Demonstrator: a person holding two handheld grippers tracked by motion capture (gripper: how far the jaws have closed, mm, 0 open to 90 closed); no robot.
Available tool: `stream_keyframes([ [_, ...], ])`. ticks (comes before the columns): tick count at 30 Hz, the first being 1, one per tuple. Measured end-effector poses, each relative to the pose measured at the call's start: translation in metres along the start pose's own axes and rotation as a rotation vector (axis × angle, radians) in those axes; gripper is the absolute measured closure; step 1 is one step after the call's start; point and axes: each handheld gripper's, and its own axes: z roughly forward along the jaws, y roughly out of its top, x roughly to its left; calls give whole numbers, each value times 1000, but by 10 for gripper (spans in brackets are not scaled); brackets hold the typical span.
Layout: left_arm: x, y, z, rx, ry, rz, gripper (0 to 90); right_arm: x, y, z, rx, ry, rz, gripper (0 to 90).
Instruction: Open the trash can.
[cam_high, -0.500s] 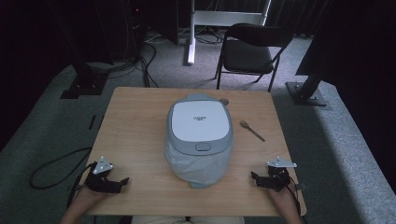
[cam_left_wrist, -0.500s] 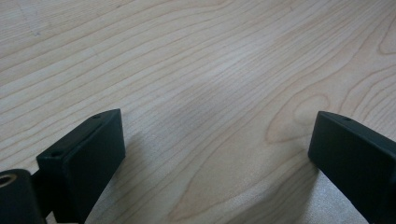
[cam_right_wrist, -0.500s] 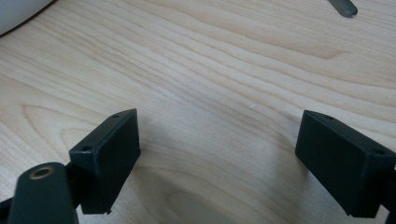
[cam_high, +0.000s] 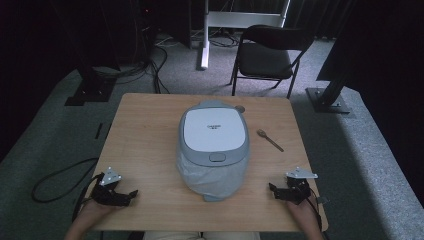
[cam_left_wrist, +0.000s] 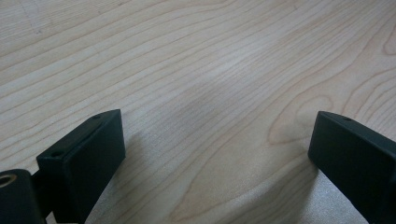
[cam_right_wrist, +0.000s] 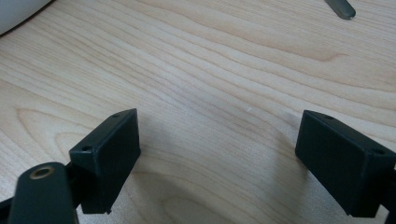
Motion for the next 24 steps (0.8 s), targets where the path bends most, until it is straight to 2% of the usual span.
stream_keyframes([
  [3,-1,1,0,7,-2,-4,42,0,0,0,0,0,0,132],
  [5,-2,2,-1,4,-17,-11,51,0,0,0,0,0,1,132],
  [9,-8,9,-3,-14,-43,1,51,0,0,0,0,0,0,132],
  [12,-10,11,-5,-24,-47,5,51,0,0,0,0,0,1,132],
  [13,-16,20,-11,-52,-70,24,51,0,0,0,0,0,1,132],
  [14,-18,22,-13,-61,-75,29,51,0,0,0,0,0,0,132],
  [24,-36,49,-34,-121,-100,104,51,0,0,0,0,0,0,132],
])
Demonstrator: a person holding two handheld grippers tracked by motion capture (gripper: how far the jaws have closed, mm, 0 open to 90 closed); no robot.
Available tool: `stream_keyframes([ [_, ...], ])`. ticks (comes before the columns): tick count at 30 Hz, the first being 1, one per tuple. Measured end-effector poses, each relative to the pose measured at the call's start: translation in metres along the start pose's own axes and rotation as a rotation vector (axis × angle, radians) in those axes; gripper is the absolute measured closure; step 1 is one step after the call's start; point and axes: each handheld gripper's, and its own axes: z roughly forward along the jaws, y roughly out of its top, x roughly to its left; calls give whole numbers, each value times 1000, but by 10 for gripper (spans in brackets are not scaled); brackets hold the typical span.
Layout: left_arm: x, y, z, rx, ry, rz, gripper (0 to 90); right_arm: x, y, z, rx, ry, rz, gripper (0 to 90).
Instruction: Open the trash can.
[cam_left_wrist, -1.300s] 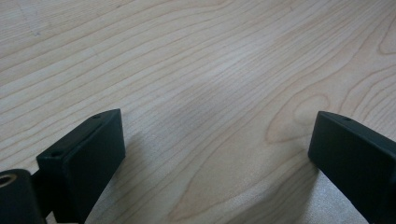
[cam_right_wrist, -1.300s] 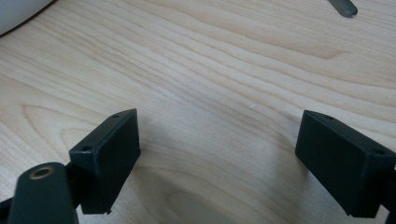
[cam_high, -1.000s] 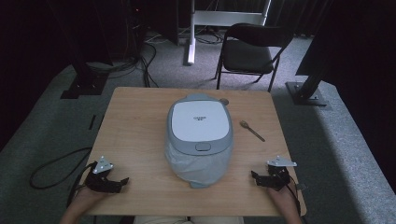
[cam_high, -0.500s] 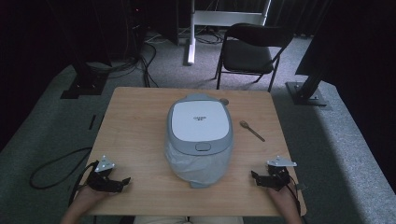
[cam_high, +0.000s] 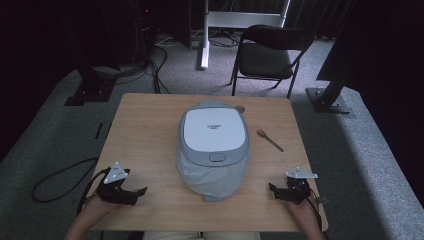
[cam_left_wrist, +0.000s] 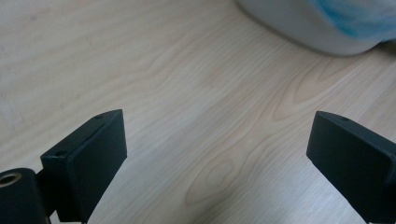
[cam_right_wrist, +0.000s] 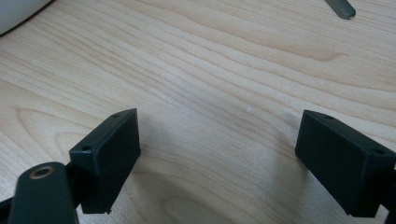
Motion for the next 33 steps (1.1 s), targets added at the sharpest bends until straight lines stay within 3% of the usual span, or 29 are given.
stream_keyframes([
  [13,-24,41,-22,-98,-81,80,51,0,0,0,-1,0,2,132],
  [18,-27,50,-28,-122,-108,79,52,0,0,0,-1,-1,0,132],
  [19,-30,57,-31,-144,-140,78,65,0,0,0,-1,-1,0,132],
  [21,-31,61,-34,-155,-152,84,65,0,0,0,-1,-1,0,132],
  [24,-35,67,-38,-168,-155,100,65,0,0,0,-1,-1,0,132],
  [26,-35,72,-41,-186,-180,94,65,0,0,0,-1,-1,0,132],
  [33,-42,85,-48,-222,-183,119,65,0,0,0,-1,-1,1,133],
])
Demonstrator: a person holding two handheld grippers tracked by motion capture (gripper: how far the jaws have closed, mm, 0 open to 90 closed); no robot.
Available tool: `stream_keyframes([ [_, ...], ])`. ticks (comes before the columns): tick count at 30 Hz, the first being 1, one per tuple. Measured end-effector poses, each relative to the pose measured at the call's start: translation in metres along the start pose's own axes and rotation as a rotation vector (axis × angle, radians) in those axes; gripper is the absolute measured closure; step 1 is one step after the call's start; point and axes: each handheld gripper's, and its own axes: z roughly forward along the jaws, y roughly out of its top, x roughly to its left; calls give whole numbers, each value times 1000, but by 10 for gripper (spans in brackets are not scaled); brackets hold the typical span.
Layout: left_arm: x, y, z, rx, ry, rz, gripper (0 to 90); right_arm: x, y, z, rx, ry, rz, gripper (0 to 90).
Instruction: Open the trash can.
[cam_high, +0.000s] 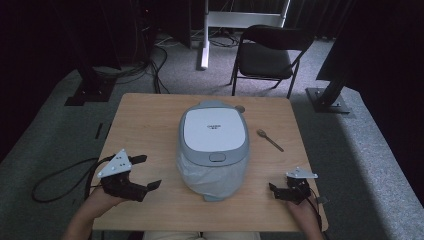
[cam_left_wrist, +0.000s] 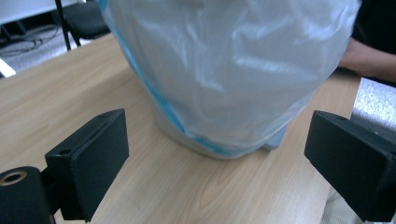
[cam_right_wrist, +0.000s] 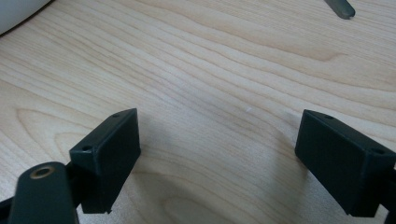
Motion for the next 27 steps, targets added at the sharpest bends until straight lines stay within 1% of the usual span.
stream_keyframes([
  [1,-1,5,0,-12,-4,-1,65,0,0,0,0,0,0,133],
  [2,-1,5,0,-12,-4,-1,65,0,0,0,0,0,-1,133],
  [3,-2,9,1,-30,-25,-3,65,0,0,0,0,0,-1,133],
  [7,-5,20,3,-52,-44,10,65,0,0,0,0,0,0,133],
  [8,-5,20,3,-52,-44,10,65,0,0,0,0,0,0,133],
  [9,-6,27,2,-63,-49,16,65,0,0,0,0,0,-1,133],
  [10,-6,27,2,-63,-49,16,65,0,0,0,0,0,-1,133],
  [11,-7,32,2,-76,-63,17,65,0,0,0,0,0,-1,133],
  [12,-7,35,3,-78,-73,20,65,0,0,0,0,0,-1,133],
  [15,-9,39,4,-82,-76,25,65,0,0,0,0,0,0,133],
  [18,-12,48,6,-85,-98,43,65,0,0,0,0,0,-1,133],
  [20,-13,51,7,-87,-101,48,65,0,0,0,0,0,-1,133],
  [21,-15,55,8,-92,-115,55,65,0,0,0,0,0,0,133],
  [23,-17,60,10,-96,-125,61,65,0,0,0,1,0,0,133],
  [25,-18,62,11,-99,-128,59,65,0,0,0,1,0,0,134],
  [27,-21,68,16,-94,-130,72,65,0,0,0,0,-2,3,136],
])
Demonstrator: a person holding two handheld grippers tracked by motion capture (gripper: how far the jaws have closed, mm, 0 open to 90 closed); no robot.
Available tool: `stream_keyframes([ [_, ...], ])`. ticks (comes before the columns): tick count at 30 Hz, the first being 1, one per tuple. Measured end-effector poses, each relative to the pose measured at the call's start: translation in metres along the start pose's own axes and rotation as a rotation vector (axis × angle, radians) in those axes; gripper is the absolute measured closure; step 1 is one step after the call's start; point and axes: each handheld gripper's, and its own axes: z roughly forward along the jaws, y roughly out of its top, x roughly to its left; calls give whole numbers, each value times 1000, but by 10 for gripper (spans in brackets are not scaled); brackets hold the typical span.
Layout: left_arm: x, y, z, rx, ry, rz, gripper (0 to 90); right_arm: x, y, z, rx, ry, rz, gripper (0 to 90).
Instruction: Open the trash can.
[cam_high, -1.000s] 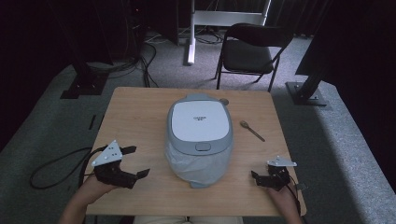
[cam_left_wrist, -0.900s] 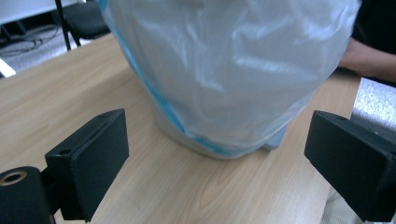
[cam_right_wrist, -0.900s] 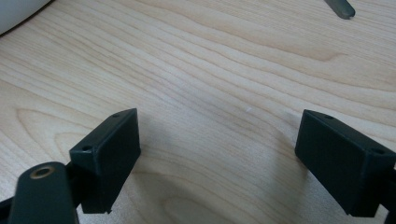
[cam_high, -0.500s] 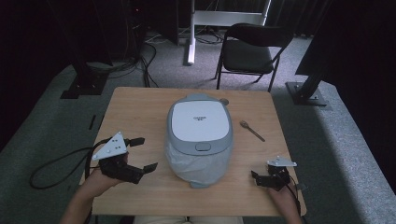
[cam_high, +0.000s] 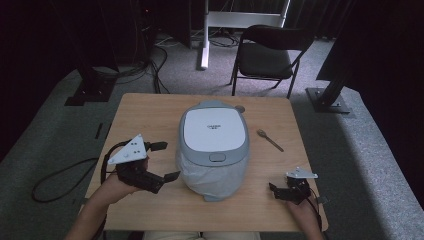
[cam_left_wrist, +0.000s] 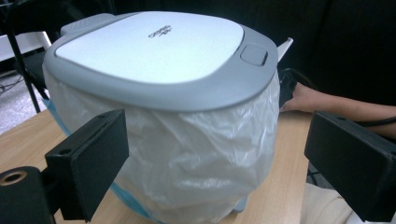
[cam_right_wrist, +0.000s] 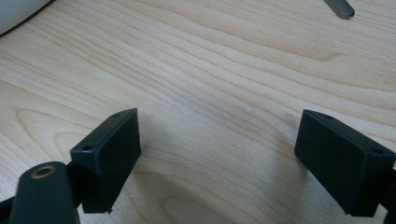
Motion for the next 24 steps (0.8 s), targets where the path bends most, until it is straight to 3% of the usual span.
stream_keyframes([
  [20,-15,36,37,-23,-72,36,66,0,0,0,-1,-3,4,137],
  [22,-17,38,40,-34,-87,38,138,0,0,0,-1,-3,4,137],
  [24,-18,40,43,-40,-89,45,142,0,0,0,-1,-3,4,137],
])
